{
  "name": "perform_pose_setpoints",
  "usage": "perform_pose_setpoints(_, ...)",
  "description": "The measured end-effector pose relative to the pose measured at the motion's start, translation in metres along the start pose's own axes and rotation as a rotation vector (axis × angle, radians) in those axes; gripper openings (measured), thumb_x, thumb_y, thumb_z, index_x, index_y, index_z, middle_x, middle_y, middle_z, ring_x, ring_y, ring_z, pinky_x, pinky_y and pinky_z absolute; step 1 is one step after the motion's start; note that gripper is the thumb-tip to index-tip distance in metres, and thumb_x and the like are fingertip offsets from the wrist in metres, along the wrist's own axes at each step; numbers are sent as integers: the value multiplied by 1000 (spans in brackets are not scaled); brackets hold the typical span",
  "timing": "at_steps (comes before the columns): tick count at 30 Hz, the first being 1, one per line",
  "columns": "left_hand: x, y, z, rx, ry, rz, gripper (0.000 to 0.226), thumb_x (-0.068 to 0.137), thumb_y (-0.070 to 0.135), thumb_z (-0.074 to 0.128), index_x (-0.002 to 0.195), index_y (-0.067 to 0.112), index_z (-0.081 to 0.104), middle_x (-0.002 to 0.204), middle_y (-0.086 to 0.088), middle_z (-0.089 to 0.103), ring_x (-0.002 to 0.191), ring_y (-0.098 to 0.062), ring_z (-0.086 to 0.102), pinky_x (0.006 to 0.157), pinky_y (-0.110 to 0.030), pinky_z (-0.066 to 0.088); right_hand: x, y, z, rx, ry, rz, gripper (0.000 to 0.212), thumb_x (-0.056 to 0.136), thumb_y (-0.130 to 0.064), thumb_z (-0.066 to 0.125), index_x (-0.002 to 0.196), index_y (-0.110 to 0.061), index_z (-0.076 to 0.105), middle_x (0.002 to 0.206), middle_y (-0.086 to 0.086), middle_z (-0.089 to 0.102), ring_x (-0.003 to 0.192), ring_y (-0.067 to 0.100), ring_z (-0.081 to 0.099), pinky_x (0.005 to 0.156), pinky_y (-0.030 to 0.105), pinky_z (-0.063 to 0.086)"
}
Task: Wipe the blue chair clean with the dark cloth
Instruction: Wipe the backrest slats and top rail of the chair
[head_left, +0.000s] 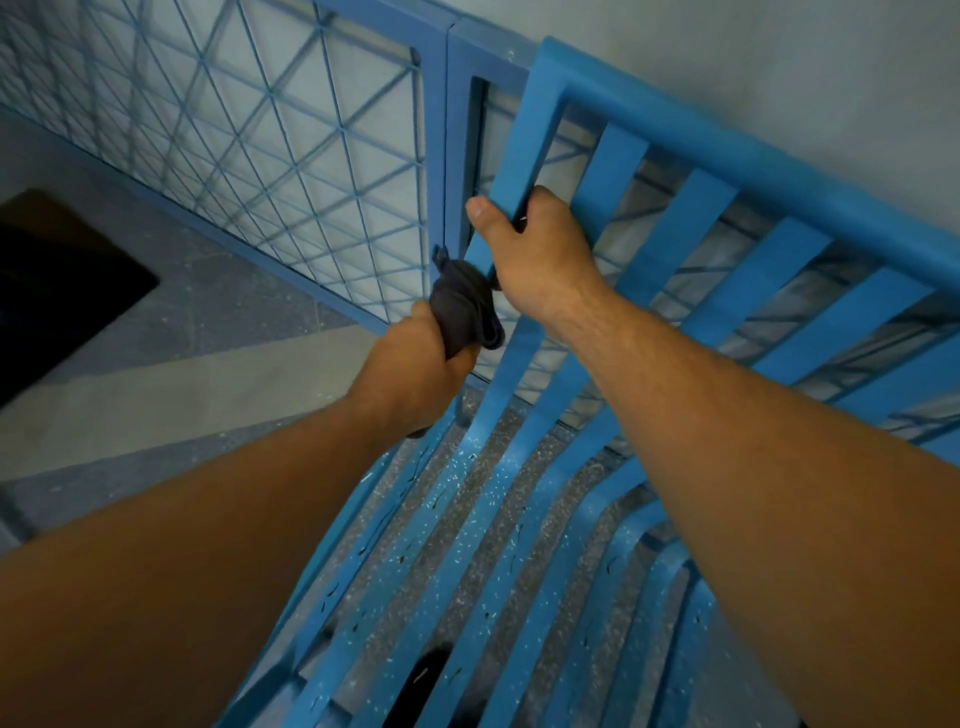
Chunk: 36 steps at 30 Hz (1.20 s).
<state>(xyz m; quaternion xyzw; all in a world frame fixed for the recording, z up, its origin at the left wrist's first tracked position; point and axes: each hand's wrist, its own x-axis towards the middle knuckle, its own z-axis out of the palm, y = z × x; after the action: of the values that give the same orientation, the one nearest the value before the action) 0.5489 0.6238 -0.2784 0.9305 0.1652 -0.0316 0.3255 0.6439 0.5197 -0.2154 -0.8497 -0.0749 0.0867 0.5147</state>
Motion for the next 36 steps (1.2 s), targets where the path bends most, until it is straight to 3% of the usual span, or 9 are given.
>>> perform_pose_setpoints(5, -2, 4, 3, -49, 63, -9, 45, 87, 49, 61, 107, 11, 47, 83, -3, 55, 72, -22, 55, 56, -28, 37, -2, -2, 2, -18, 32, 14, 30, 95, -41, 58, 104, -13, 62, 86, -9, 65, 76, 3, 61, 56, 6, 44)
perform_pose_setpoints(11, -9, -7, 9, 89, 60, -118, 53, 80, 66, 56, 95, 15, 52, 72, 0, 57, 64, -20, 58, 50, -29, 38, -25, 12, 19, -16, 36, 88, 31, 94, -38, 59, 103, -9, 66, 90, -2, 69, 83, 14, 65, 72, 26, 52)
perform_pose_setpoints(17, 0, -11, 6, 42, 15, -39, 39, 85, 49, 59, 98, 13, 51, 78, -4, 61, 65, -21, 57, 51, -27, 40, -38, 17, 25, 62, 22, 180, 24, 92, -40, 60, 104, -19, 61, 84, -13, 60, 87, 17, 65, 78, 42, 58)
perform_pose_setpoints(22, -31, -19, 7, 39, 43, -20, 37, 90, 44, 57, 107, 14, 43, 82, -1, 50, 71, -24, 51, 58, -31, 36, -36, 17, 12, -13, -86, 185, 25, 93, -44, 58, 103, -22, 61, 88, -7, 68, 76, 11, 63, 61, 26, 47)
perform_pose_setpoints(25, -37, -26, 8, 124, 29, -54, 44, 90, 57, 50, 100, 14, 46, 77, -1, 51, 68, -24, 51, 59, -31, 37, -35, 16, 11, -27, -112, 190, 23, 94, -44, 57, 102, -22, 59, 85, -6, 69, 72, 10, 66, 49, 19, 39)
perform_pose_setpoints(27, -30, -25, 2, 179, -11, -60, 51, 88, 63, 47, 93, 13, 55, 71, -2, 55, 62, -22, 55, 55, -30, 40, -35, 15, 11, -54, -112, 177, 25, 94, -45, 56, 102, -22, 59, 83, -8, 67, 75, 10, 67, 49, 19, 38)
perform_pose_setpoints(30, -19, -17, -4, 142, -101, -38, 43, 88, 56, 53, 86, 14, 60, 71, -4, 62, 60, -18, 58, 55, -28, 45, -34, 14, 11, -76, -119, 164, 22, 94, -45, 56, 99, -24, 57, 78, -13, 62, 77, 9, 65, 48, 17, 36)
perform_pose_setpoints(32, -9, -11, -4, 50, -61, -1, 36, 87, 51, 59, 91, 15, 57, 80, -5, 65, 66, -20, 59, 57, -27, 42, -32, 14, 9, -94, -116, 149, 22, 94, -44, 56, 100, -23, 57, 77, -13, 60, 72, 7, 63, 45, 15, 35)
perform_pose_setpoints(36, 4, -2, 0, -52, 27, 36, 44, 85, 48, 62, 109, 12, 55, 92, -5, 65, 76, -22, 60, 59, -27, 43, -28, 16, 9, -153, -107, 129, 24, 95, -45, 56, 100, -22, 59, 76, -13, 56, 63, 1, 52, 44, 15, 35)
